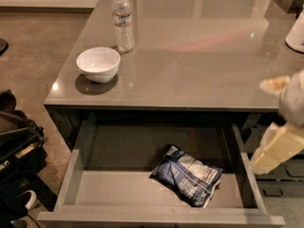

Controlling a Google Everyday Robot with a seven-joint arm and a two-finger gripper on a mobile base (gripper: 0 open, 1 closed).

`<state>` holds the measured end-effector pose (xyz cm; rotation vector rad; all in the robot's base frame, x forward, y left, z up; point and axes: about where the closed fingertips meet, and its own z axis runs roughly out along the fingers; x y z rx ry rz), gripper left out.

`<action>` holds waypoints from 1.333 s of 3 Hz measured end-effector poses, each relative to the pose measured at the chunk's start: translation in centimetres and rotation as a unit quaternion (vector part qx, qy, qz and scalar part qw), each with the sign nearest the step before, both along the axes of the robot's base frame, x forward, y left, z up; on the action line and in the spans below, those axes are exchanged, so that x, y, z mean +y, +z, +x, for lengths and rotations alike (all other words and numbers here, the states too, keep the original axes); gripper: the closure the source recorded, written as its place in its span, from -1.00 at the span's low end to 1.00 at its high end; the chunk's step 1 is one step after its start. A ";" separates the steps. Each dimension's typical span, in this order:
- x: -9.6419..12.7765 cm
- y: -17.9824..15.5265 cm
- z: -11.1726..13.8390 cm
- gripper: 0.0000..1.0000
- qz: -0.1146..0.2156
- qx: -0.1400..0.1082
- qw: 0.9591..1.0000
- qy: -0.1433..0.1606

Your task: Pick blue chip bag from top drawer and place on counter

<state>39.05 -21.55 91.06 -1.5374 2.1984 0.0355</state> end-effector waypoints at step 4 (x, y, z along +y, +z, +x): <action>2.9 -17.2 2.5 -1.00 0.122 0.054 0.989 -0.057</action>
Offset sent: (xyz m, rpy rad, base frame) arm 0.0011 -0.0037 -0.0865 0.0677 0.0622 -0.0431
